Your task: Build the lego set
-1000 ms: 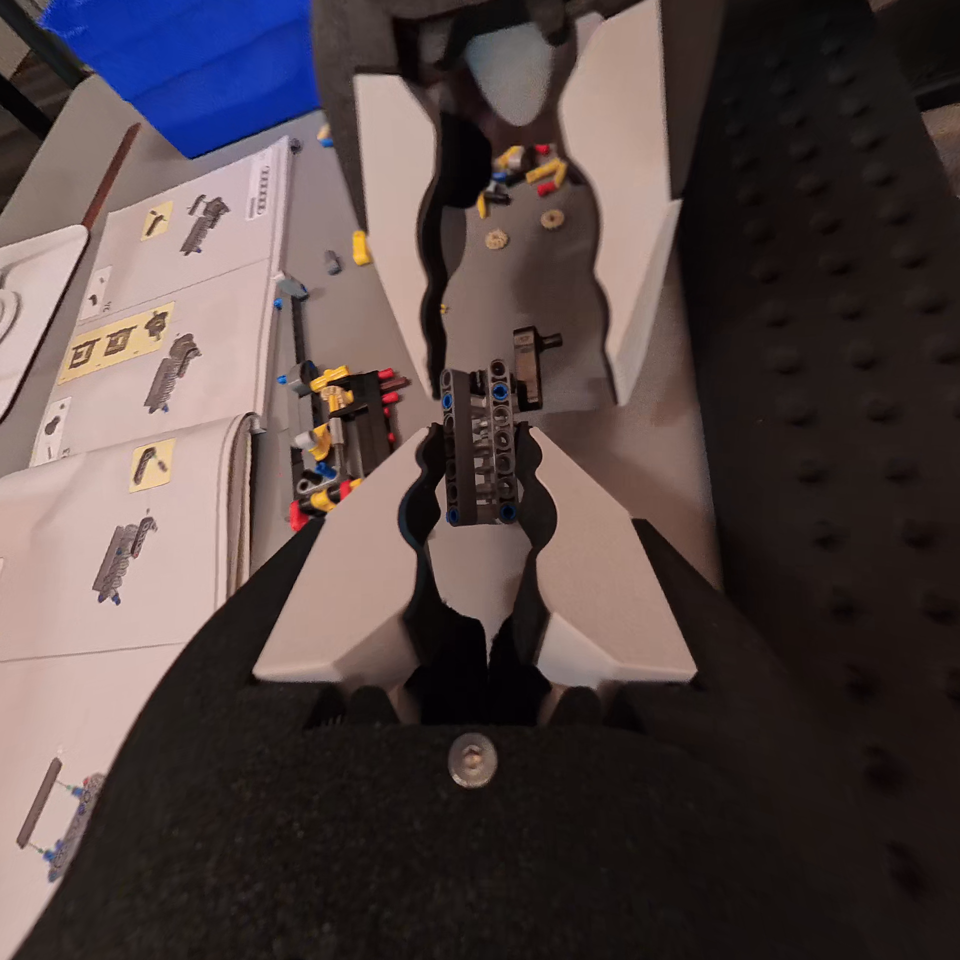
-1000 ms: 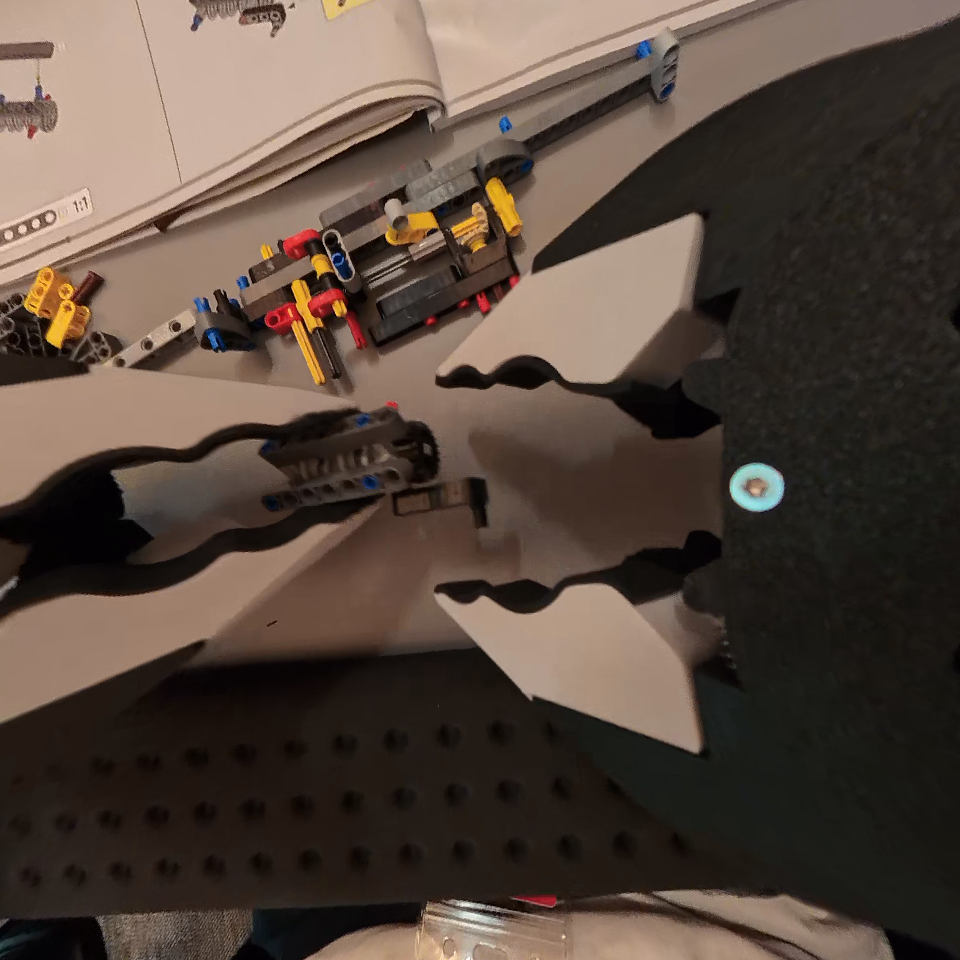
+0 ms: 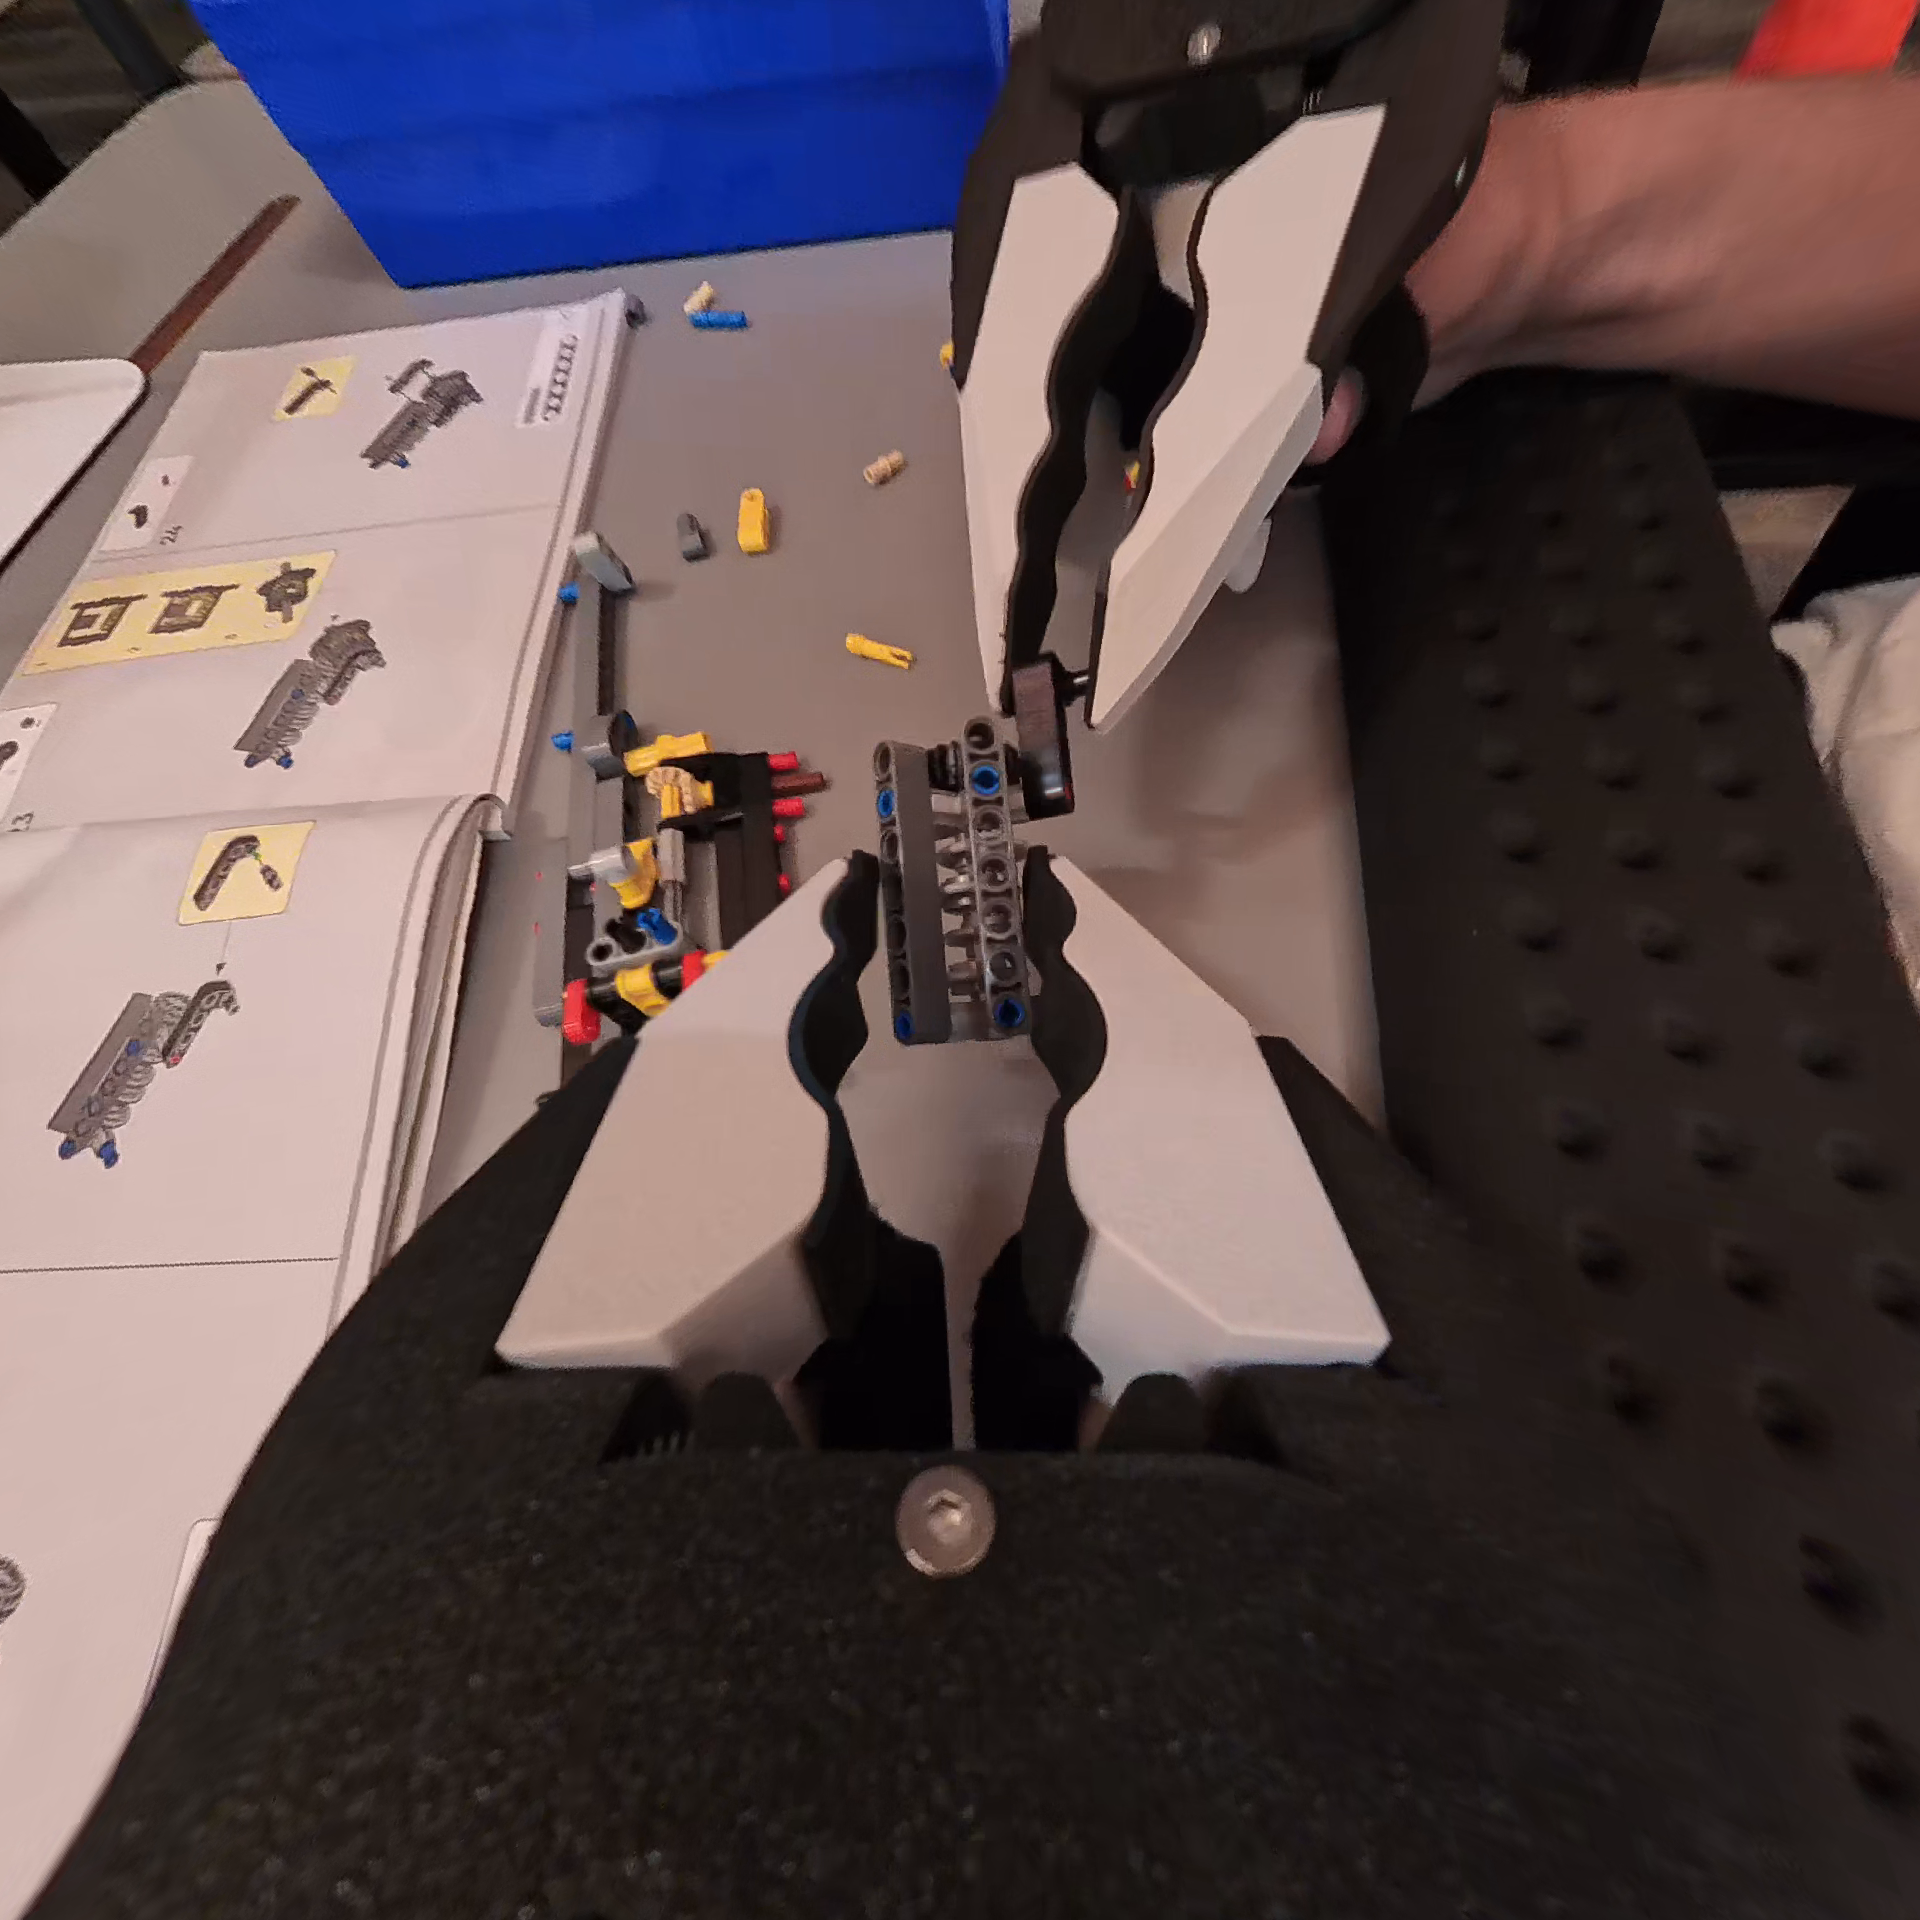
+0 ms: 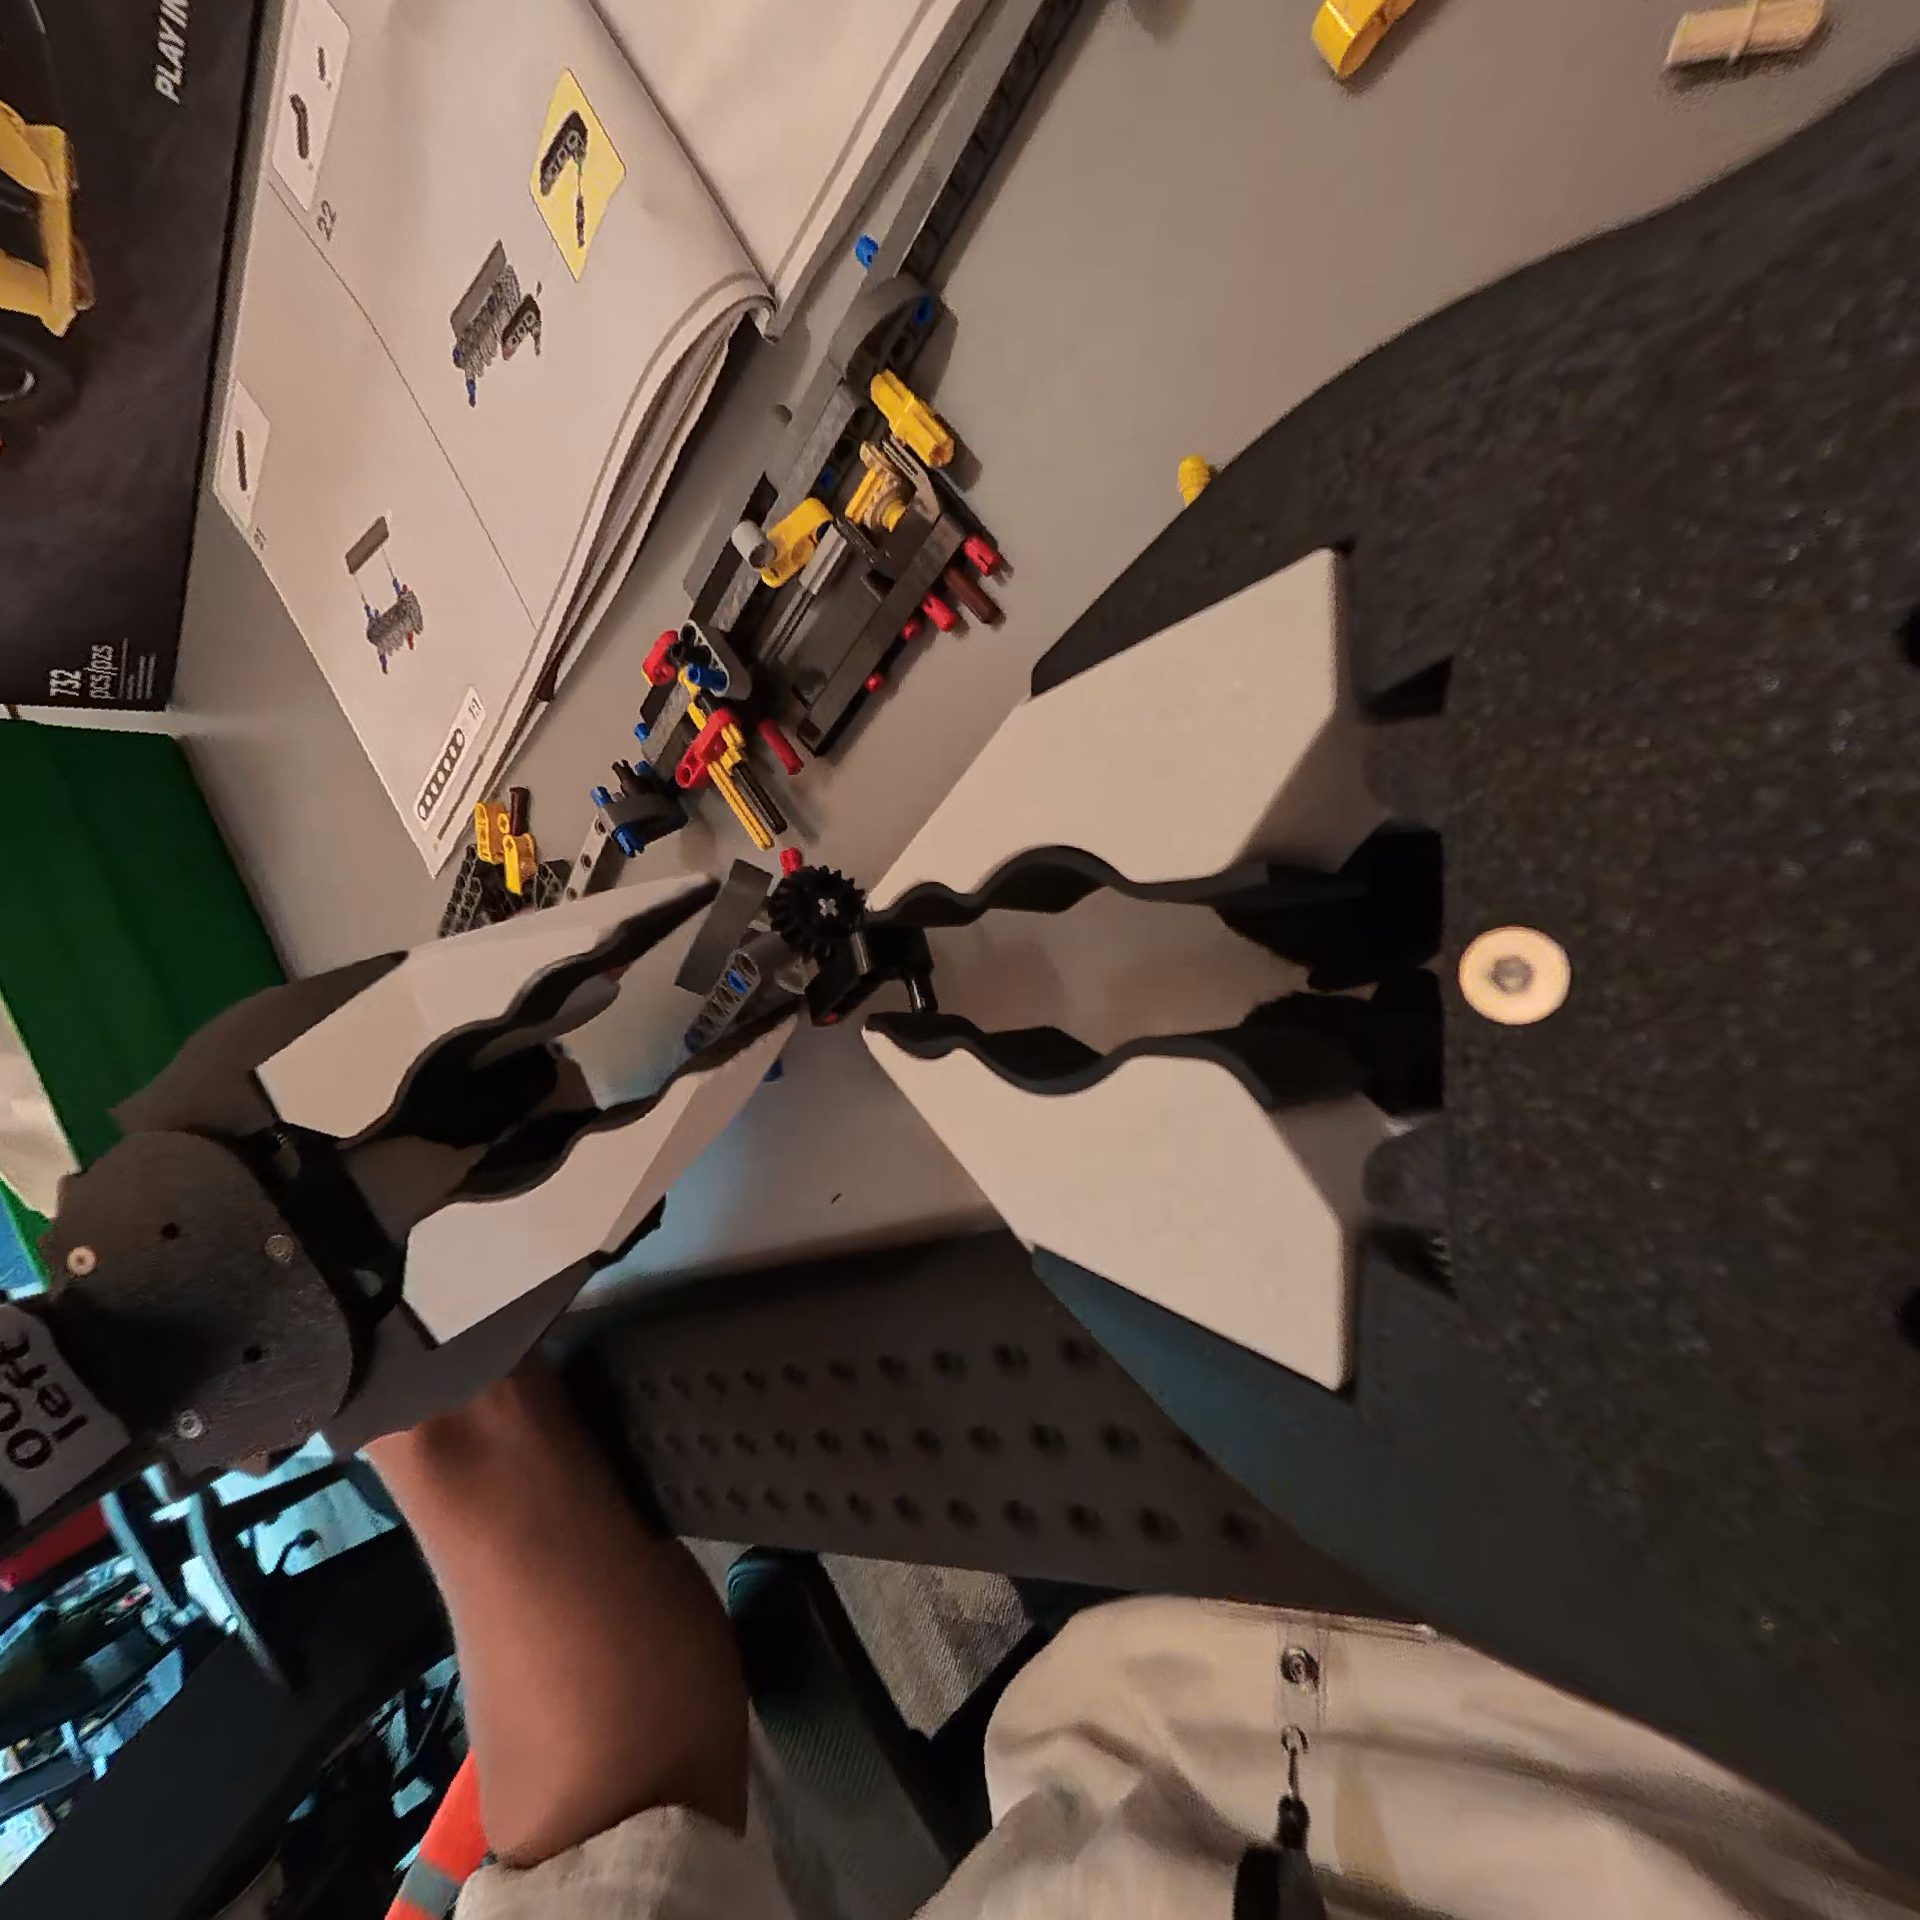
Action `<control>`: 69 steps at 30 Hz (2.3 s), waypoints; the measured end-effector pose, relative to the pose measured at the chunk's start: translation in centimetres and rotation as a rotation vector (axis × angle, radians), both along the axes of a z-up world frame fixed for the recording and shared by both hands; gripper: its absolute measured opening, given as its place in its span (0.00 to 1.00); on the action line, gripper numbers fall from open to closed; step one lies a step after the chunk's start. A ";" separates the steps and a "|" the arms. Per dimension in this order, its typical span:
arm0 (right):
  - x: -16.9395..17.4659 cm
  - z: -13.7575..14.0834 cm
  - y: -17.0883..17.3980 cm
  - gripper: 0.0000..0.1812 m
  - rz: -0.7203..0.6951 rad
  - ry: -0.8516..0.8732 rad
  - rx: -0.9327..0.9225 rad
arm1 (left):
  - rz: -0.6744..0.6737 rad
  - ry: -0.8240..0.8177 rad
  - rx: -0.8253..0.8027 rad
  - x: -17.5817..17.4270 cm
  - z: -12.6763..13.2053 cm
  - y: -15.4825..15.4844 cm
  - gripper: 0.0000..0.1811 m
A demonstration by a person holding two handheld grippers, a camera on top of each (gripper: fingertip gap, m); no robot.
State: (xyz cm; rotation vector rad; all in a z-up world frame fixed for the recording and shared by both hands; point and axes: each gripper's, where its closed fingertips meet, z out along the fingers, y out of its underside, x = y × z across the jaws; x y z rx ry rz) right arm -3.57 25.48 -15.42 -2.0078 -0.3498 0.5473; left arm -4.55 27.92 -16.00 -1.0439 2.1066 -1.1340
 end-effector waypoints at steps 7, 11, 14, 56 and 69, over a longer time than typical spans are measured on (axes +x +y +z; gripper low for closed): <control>2.6 1.4 0.7 0.08 -0.074 0.136 0.016 | 0.104 -0.117 -0.196 0.5 4.2 2.3 0.30; 4.5 2.4 1.4 0.08 -0.121 0.186 0.031 | 0.151 -0.131 -0.301 0.6 5.3 3.9 0.28; 6.1 2.9 2.7 0.08 -0.181 0.147 0.050 | 0.158 -0.094 -0.331 0.7 4.7 4.0 0.25; 15.6 2.3 2.4 0.06 -0.597 -0.036 0.110 | -0.083 0.337 0.241 -1.9 -2.0 -3.0 0.03; 17.4 0.4 2.6 0.08 -0.638 -0.113 0.006 | -0.080 0.324 0.340 -0.3 -2.9 -2.9 0.03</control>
